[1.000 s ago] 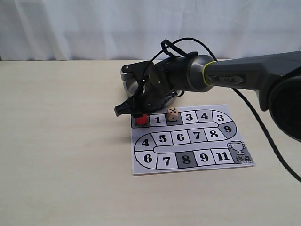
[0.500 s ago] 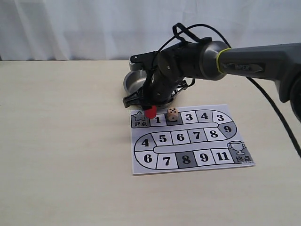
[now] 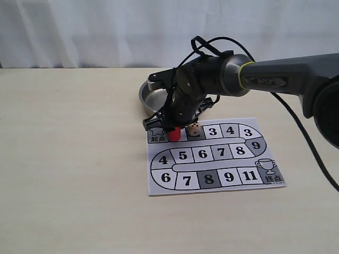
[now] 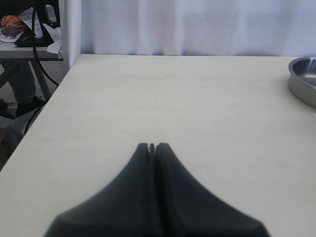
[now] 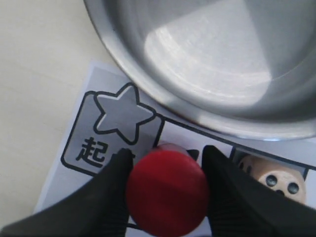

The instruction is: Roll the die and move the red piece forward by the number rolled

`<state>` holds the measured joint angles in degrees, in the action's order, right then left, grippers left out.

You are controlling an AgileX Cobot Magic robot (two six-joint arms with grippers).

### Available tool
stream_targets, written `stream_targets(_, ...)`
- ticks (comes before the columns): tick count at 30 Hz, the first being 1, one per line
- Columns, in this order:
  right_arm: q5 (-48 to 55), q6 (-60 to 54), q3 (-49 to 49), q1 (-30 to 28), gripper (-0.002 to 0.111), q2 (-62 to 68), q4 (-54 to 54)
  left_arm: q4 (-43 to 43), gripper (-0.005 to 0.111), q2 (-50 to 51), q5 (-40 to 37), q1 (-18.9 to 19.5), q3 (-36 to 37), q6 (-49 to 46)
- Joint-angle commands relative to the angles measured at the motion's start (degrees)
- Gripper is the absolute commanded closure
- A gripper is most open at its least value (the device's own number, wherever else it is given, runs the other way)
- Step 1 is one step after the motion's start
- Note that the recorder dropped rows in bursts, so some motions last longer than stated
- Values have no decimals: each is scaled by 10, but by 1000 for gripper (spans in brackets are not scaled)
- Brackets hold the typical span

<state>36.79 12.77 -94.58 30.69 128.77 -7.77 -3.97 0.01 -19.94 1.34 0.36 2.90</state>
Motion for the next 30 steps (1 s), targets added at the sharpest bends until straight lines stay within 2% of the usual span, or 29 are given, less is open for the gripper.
stream_targets(1, 0, 1, 0, -2, 104, -2, -5, 1, 107, 0, 10, 0, -4, 4)
stream_targets(11, 90, -12, 35, -5, 104, -77, -22, 1, 107, 0, 10, 0, -4, 4)
stream_targets(20, 42, -1, 84, -67, 104, -77, -17, 1, 107, 0, 10, 0, -4, 4)
stream_targets(30, -30, -1, 106, -72, 104, -77, 5, 1, 107, 0, 10, 0, -4, 4)
